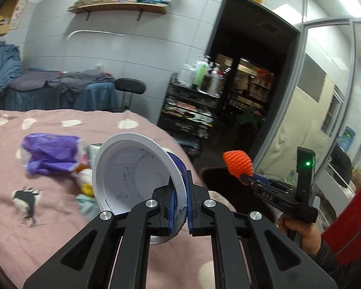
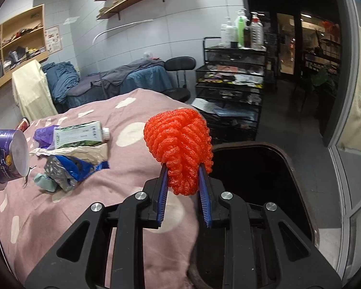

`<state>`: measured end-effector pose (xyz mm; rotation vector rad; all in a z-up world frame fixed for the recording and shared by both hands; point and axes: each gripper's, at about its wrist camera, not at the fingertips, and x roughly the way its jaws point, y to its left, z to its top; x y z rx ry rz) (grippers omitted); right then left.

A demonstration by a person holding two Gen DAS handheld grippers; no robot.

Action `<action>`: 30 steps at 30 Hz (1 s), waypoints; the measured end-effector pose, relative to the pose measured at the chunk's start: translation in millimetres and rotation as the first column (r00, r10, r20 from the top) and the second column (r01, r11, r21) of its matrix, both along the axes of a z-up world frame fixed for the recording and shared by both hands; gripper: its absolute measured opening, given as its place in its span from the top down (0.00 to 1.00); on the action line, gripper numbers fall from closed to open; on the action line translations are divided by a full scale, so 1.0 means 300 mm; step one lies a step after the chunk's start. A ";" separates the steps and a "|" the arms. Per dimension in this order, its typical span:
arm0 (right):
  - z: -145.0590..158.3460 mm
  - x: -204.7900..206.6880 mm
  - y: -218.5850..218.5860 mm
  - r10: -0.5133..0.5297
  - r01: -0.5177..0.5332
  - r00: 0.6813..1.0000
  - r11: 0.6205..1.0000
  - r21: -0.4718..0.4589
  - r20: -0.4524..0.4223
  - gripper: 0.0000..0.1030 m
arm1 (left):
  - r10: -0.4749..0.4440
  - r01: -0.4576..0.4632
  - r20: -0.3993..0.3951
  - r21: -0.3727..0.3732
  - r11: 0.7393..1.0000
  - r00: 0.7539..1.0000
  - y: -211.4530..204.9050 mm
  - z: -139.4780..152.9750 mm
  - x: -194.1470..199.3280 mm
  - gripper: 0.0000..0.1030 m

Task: Collect trash
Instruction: 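Carry the orange net over the black bin and open the right tool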

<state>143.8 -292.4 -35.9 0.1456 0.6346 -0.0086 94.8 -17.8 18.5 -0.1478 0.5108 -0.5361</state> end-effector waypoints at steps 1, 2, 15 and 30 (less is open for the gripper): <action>-0.008 -0.006 -0.023 -0.019 0.019 1.000 1.000 0.001 -0.008 0.75 | -0.018 0.018 -0.001 0.001 1.000 1.000 -0.024 -0.001 0.006 0.92; -0.020 -0.012 -0.048 -0.039 0.039 0.999 0.999 0.003 -0.018 0.75 | -0.047 0.047 -0.004 0.004 0.999 0.999 -0.062 -0.007 0.017 0.92; -0.255 0.049 -0.255 -0.203 0.200 0.949 0.979 -0.037 -0.240 0.75 | -0.208 0.210 -0.035 0.039 0.977 0.977 -0.316 -0.039 0.067 0.92; -0.343 0.060 -0.217 -0.209 0.200 0.937 0.978 -0.063 -0.280 0.35 | -0.264 0.271 -0.089 0.080 0.959 0.960 -0.410 -0.081 0.074 0.92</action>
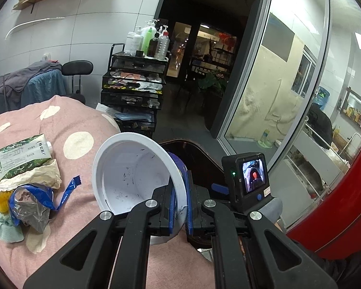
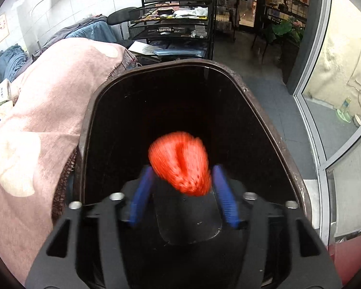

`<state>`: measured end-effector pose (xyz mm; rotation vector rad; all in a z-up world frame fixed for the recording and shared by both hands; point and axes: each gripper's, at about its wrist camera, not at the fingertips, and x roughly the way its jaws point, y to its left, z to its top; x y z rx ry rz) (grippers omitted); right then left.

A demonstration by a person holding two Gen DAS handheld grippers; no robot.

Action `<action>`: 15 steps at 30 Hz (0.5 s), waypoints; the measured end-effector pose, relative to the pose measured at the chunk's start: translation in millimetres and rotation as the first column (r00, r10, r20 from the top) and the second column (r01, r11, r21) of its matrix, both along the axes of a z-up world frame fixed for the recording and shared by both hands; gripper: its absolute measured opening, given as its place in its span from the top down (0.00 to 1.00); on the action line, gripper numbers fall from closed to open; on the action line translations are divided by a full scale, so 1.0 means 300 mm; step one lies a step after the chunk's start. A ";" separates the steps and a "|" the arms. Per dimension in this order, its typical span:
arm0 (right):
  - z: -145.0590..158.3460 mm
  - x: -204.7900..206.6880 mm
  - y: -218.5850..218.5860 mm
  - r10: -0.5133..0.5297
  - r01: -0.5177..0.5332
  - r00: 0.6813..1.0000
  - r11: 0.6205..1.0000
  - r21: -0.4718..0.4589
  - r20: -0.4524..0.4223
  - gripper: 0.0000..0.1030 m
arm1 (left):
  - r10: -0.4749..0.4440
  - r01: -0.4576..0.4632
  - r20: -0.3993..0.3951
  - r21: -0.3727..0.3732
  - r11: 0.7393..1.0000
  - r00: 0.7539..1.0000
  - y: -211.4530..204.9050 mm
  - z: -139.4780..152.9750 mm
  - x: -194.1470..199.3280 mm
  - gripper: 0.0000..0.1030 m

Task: Collect trash
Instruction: 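Carry the orange net over the black bin and open the right tool, then carry the white cup over the bin and open the left tool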

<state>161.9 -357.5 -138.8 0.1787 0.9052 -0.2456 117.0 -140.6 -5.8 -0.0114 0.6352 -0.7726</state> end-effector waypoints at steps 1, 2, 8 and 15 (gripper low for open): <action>0.012 -0.012 0.004 0.002 -0.003 1.000 1.000 0.003 0.015 0.33 | -0.003 0.003 -0.001 0.003 1.000 1.000 -0.004 -0.002 0.002 0.92; 0.021 -0.019 0.008 0.002 -0.002 1.000 1.000 0.002 0.025 0.32 | -0.005 0.005 0.000 0.006 1.000 1.000 -0.010 -0.001 0.002 0.92; 0.112 -0.096 -0.010 -0.038 0.039 0.990 0.999 -0.003 0.134 0.23 | -0.024 0.024 0.009 0.016 1.000 1.000 -0.051 0.011 0.013 0.92; 0.247 -0.204 -0.083 -0.183 0.211 0.945 0.974 -0.079 0.269 0.14 | -0.058 0.058 0.005 0.041 0.997 0.998 -0.134 0.006 0.043 0.92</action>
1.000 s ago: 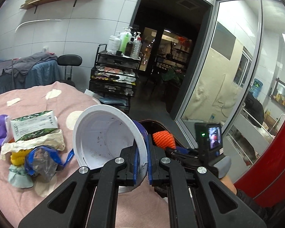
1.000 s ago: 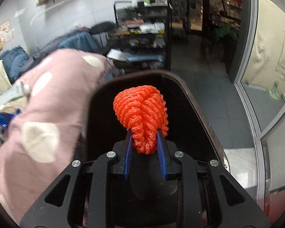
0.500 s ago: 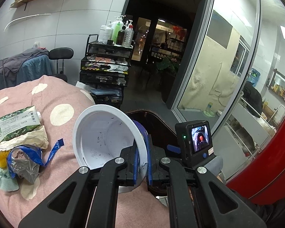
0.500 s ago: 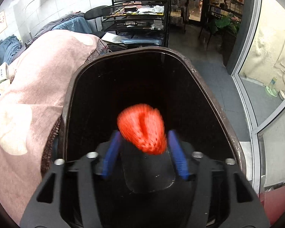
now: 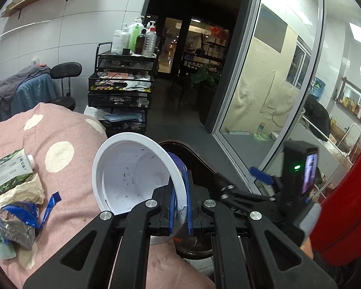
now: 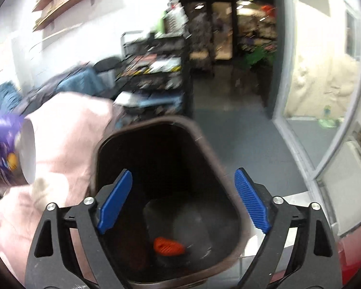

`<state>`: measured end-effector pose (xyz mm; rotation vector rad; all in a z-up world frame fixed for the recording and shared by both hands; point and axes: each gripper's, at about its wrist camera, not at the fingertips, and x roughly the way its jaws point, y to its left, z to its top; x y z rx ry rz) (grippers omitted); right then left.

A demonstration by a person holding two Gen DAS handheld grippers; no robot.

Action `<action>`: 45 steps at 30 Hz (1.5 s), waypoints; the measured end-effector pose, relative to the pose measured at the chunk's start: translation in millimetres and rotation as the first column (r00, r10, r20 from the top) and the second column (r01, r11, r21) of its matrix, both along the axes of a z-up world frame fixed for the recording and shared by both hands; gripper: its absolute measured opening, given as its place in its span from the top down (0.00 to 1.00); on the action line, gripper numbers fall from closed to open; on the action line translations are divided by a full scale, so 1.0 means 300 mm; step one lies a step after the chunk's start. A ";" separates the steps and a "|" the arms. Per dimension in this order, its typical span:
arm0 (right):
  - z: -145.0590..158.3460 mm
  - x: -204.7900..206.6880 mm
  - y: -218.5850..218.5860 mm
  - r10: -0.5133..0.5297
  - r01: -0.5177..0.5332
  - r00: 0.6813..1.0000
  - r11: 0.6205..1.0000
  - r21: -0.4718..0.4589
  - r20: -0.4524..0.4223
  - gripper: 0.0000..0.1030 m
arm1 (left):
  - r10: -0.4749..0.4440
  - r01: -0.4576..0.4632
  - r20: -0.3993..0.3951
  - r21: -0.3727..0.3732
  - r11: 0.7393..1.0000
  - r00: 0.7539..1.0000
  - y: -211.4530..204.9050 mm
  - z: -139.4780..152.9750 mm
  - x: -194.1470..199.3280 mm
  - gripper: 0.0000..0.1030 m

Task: Collect trash
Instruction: 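Carry the white cup over the bin and open the left tool, then move both tools back over the remaining trash on the bedspread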

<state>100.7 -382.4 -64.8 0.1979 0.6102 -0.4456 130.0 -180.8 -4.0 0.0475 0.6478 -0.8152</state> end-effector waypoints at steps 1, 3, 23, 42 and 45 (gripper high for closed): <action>0.015 -0.014 -0.017 -0.027 0.027 1.000 1.000 -0.013 0.013 0.13 | -0.005 0.005 -0.001 0.004 1.000 1.000 -0.010 -0.001 0.003 0.92; 0.041 -0.035 -0.053 -0.068 0.069 0.997 0.997 -0.024 0.029 0.11 | -0.019 0.020 -0.008 0.014 1.000 1.000 -0.045 -0.006 0.010 0.92; 0.095 -0.114 -0.232 -0.171 0.171 0.984 0.985 0.010 0.052 0.11 | -0.106 0.144 -0.198 0.192 0.971 0.974 -0.347 -0.193 0.093 0.92; 0.094 -0.100 -0.224 -0.137 0.135 0.989 0.990 0.042 0.054 0.09 | -0.053 0.093 -0.145 0.286 0.954 0.988 -0.382 -0.223 0.097 0.22; 0.092 -0.099 -0.214 -0.115 0.113 0.992 0.992 0.051 0.059 0.07 | -0.040 0.068 -0.114 0.252 0.965 0.993 -0.343 -0.181 0.085 0.19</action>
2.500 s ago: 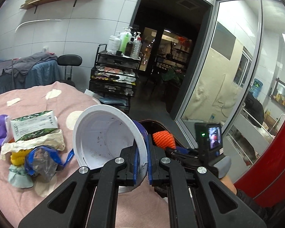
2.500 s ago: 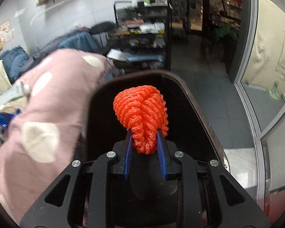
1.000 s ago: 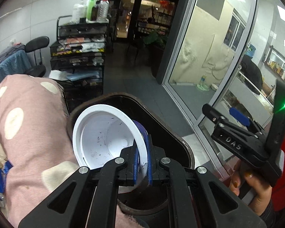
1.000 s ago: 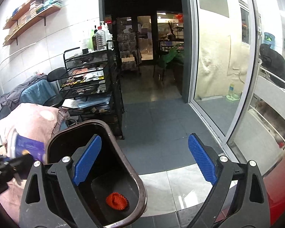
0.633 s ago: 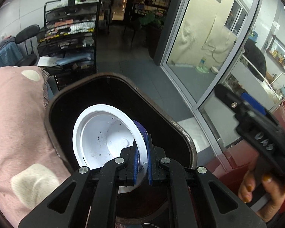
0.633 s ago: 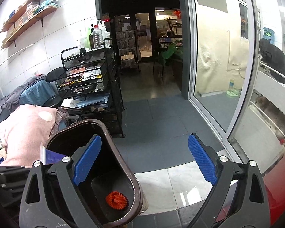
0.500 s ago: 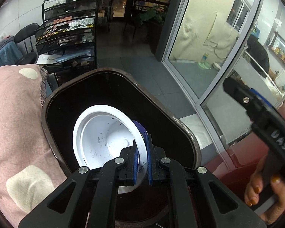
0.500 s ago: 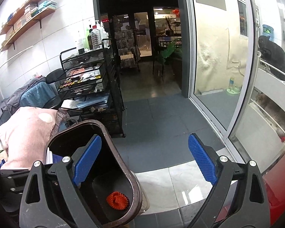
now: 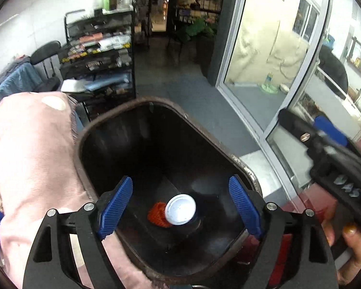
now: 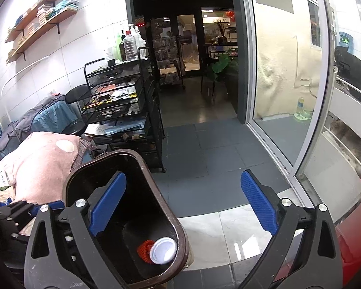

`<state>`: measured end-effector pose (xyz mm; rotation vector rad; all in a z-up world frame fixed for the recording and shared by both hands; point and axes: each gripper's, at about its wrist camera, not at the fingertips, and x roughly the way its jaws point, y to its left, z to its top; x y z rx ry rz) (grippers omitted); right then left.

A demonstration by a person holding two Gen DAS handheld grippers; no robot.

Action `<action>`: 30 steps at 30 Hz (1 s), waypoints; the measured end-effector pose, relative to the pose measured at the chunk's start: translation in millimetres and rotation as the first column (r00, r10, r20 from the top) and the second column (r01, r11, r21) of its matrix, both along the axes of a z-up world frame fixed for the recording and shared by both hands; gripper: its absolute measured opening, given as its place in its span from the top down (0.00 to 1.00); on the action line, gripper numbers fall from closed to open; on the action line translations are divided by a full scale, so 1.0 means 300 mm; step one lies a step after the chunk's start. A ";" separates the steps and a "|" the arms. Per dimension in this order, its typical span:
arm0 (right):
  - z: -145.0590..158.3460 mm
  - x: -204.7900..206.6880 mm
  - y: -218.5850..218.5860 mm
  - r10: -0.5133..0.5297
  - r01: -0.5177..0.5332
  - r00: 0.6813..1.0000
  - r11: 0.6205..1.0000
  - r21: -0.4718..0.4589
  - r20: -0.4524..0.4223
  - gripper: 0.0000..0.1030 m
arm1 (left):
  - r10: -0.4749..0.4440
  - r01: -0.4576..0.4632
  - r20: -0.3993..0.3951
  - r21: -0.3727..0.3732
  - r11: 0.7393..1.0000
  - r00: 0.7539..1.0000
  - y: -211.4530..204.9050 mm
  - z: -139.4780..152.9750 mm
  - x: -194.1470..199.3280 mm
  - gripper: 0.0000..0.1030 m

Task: Collect trash
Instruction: 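Move both tools back over the remaining trash on the bedspread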

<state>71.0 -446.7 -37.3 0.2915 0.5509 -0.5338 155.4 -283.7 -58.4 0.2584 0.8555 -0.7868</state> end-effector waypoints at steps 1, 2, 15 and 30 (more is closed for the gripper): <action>-0.001 0.003 0.006 0.010 -0.010 1.000 1.000 0.002 0.001 0.07 | 0.011 -0.011 0.014 -0.017 1.000 1.000 0.022 0.019 -0.008 0.18; -0.002 0.005 0.011 0.020 -0.020 1.000 1.000 0.003 0.002 0.07 | 0.019 -0.018 0.025 -0.033 0.999 1.000 0.039 0.033 -0.014 0.17; 0.005 0.029 0.169 0.232 -0.231 0.971 0.973 -0.016 0.056 0.05 | 0.170 -0.127 0.211 -0.200 0.972 0.963 0.359 0.202 -0.144 0.06; -0.003 0.116 0.439 0.439 -0.440 0.896 0.898 0.004 0.066 0.05 | 0.409 -0.362 0.246 -0.217 0.907 0.879 0.740 0.172 -0.174 0.05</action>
